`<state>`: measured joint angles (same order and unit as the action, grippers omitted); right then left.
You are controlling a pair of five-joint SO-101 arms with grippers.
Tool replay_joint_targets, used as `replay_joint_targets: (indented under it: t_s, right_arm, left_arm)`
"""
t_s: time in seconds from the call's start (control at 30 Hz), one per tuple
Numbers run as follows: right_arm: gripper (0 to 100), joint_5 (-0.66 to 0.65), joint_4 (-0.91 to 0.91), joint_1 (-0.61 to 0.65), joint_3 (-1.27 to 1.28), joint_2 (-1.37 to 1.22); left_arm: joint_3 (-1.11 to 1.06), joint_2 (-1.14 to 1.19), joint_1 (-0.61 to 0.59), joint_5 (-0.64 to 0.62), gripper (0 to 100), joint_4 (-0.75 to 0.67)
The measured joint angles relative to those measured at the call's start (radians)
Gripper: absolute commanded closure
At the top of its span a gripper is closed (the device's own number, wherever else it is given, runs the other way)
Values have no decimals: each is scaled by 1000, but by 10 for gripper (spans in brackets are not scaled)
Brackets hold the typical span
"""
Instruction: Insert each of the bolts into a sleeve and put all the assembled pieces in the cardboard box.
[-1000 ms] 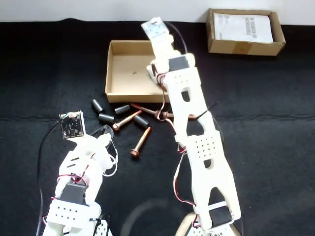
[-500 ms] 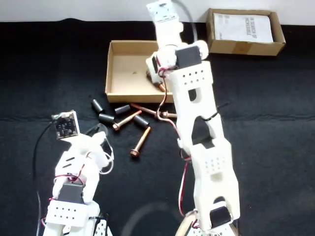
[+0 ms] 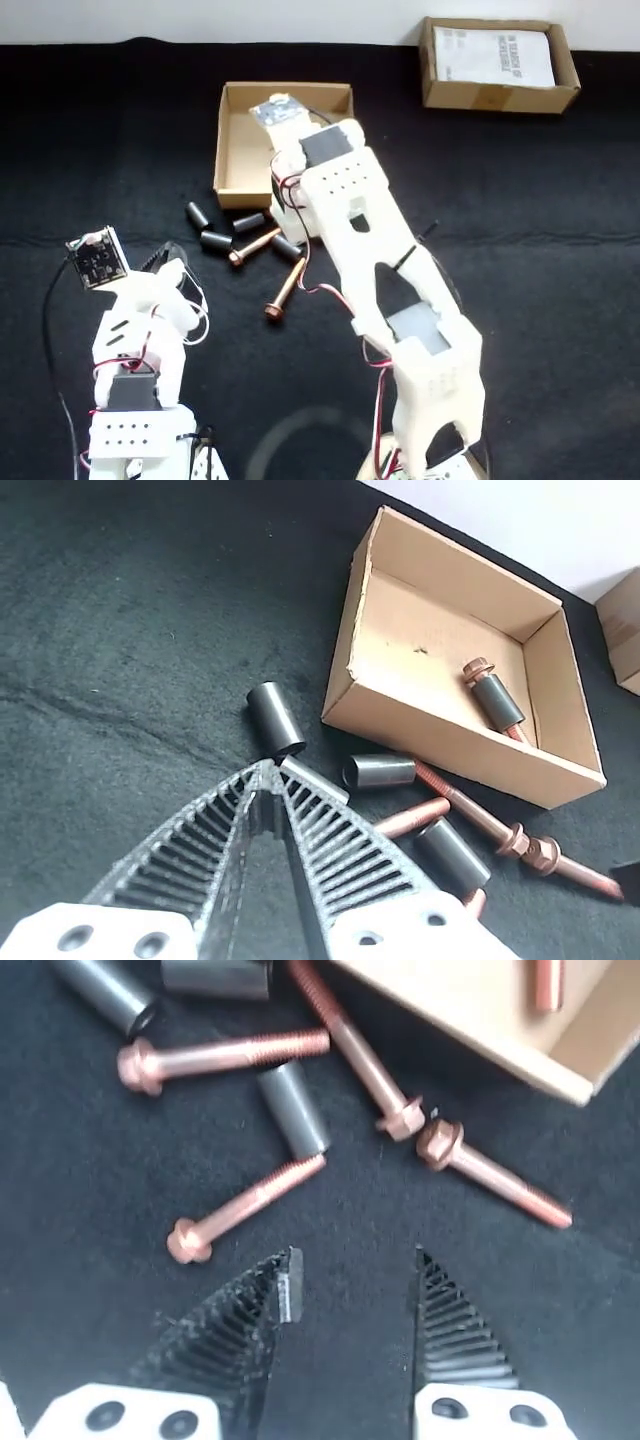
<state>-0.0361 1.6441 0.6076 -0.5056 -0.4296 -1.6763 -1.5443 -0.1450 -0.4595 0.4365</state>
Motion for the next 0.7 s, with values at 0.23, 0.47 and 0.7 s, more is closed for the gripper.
replay_joint_targets:
  t_s: [0.23, 0.47, 0.7]
  right_arm:
    - [833, 0, -87, 2, 0, -147]
    - [833, -34, -158, 2, 0, -229]
    - [833, -40, -176, 15, -20, -233]
  left_arm:
    - [0, 0, -2, 0, 990, -14]
    - [0, 0, -2, 0, 990, -14]
    - [0, 0, -2, 0, 990, -14]
